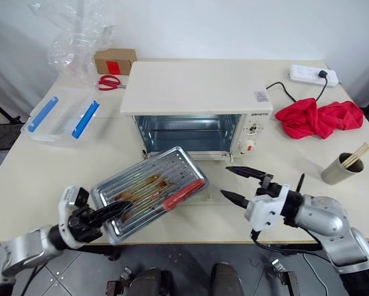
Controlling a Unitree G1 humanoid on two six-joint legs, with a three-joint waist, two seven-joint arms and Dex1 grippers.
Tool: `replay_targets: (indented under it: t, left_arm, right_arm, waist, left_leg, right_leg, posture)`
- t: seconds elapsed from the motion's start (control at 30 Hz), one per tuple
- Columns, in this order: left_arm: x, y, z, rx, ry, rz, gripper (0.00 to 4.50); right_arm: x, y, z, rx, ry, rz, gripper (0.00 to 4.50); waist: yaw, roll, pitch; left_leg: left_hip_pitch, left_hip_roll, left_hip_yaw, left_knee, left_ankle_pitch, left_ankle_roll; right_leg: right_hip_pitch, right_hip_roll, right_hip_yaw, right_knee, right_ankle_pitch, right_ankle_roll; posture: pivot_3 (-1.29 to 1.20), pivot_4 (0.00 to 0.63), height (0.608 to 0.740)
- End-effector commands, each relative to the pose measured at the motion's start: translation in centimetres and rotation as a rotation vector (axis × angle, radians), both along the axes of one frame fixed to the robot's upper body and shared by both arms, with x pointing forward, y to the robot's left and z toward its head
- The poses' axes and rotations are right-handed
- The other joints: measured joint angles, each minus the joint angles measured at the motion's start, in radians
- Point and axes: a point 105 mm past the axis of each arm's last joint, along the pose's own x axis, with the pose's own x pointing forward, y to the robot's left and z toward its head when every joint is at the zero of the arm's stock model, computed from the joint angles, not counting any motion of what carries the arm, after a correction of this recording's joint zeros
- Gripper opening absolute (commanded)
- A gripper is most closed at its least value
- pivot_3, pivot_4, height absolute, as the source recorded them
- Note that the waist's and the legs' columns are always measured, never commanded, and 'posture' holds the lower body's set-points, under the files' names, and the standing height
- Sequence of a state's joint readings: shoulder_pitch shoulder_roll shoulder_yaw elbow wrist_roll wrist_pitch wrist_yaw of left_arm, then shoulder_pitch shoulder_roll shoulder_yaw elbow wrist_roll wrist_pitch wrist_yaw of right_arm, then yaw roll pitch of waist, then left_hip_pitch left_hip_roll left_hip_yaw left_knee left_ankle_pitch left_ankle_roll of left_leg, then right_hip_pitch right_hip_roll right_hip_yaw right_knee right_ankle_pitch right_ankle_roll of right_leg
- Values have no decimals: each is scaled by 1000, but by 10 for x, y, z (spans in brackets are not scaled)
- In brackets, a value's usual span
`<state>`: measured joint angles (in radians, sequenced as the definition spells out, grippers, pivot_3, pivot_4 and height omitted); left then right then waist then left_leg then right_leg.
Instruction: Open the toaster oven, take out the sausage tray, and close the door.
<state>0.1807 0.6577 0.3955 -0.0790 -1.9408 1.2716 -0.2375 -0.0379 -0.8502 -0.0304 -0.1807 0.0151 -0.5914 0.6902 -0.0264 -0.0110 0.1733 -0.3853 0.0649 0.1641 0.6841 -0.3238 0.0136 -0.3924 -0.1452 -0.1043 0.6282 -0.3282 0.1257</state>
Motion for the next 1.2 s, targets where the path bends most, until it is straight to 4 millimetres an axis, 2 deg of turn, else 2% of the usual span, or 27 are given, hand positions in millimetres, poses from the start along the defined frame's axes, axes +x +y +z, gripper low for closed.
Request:
replay_targets:
  t: [0.03,0.13,0.27,0.4,0.63,0.73,0.97,1.2]
  left_arm:
    - [-10,6,13,-64,-75,72,0]
    - [-18,14,9,-87,-75,190,0]
    - [-31,15,5,-98,-65,284,0]
    - [-50,22,0,-121,-39,453,0]
    - [-71,31,-7,-168,3,665,0]
    - [-72,38,-8,-195,-5,754,0]
    - [-51,53,2,-229,-88,857,0]
    - [-25,65,3,-239,-100,870,0]
  right_arm:
    - [7,-20,2,37,23,-55,3188]
    - [16,-35,-8,64,89,-108,2645]
    - [24,-49,-26,50,174,-151,1344]
    - [36,-63,-49,87,305,-209,37]
    - [48,-62,-73,111,469,-210,37]
    - [52,-54,-78,116,512,-192,37]
    - [48,-31,-85,136,588,-73,37]
    - [44,-13,-62,295,624,40,37]
  waist:
    - [2,0,0]
    - [-2,0,0]
    - [-2,0,0]
    - [-5,0,0]
    - [-4,0,0]
    - [-4,-1,-1]
    - [-3,-3,-2]
    - [-2,4,-2]
  left_leg:
    - [0,0,0,0,0,0]
    - [0,1,0,0,0,0]
    - [0,0,0,0,0,0]
    - [0,0,0,0,0,0]
    - [0,0,0,1,0,1]
    - [0,0,0,1,-1,1]
    - [0,0,-1,1,-1,1]
    - [0,0,-1,-1,-1,1]
  right_leg:
    - [0,0,0,0,0,0]
    - [1,-2,1,-1,0,0]
    - [0,-1,0,0,0,-1]
    - [1,-1,1,-1,0,-1]
    - [1,-1,0,-2,-1,-2]
    - [1,-1,0,-2,-1,-2]
    - [2,-1,-2,-2,-1,-3]
    - [1,0,-2,-2,-1,-3]
  posture:
    - [0,150,740]
    - [0,150,740]
    - [0,150,740]
    - [0,150,740]
    - [0,150,740]
    - [0,150,740]
    - [0,150,740]
    - [0,150,740]
